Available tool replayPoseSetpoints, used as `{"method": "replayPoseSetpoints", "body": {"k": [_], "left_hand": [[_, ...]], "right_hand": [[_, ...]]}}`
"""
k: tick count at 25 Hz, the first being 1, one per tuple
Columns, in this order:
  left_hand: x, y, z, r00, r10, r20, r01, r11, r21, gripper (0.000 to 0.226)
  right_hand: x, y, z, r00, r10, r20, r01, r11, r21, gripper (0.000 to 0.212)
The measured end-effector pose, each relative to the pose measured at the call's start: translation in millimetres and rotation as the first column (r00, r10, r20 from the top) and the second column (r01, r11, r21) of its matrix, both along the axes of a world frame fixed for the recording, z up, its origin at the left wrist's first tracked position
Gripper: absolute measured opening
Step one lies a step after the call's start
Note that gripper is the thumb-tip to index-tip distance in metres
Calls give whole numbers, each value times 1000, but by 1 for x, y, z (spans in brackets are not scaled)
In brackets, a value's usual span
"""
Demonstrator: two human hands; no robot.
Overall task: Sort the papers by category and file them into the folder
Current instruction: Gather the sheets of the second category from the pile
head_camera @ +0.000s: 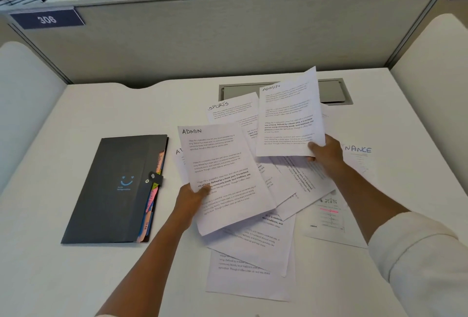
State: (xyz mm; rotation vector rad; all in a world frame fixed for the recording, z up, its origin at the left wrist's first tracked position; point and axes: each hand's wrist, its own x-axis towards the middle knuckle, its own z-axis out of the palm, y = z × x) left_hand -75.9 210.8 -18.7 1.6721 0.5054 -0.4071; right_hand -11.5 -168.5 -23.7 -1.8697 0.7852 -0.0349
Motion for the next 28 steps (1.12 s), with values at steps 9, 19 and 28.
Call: {"method": "replayPoseSetpoints", "body": {"k": [9,19,28], "left_hand": [[-27,-9,1,995,-96,-24,94,994,-58,30],[-57,-15,12,996,-92,13,92,988,-122,28],[-63,-20,20,997,-73,-4,72,988,-134,26]], "right_hand": [[-102,45,17,987,156,30,-155,909,386,35],[-182,105,2,950,312,-10,-284,875,392,29],[-192,109,4,918,397,16,-383,876,294,32]]}}
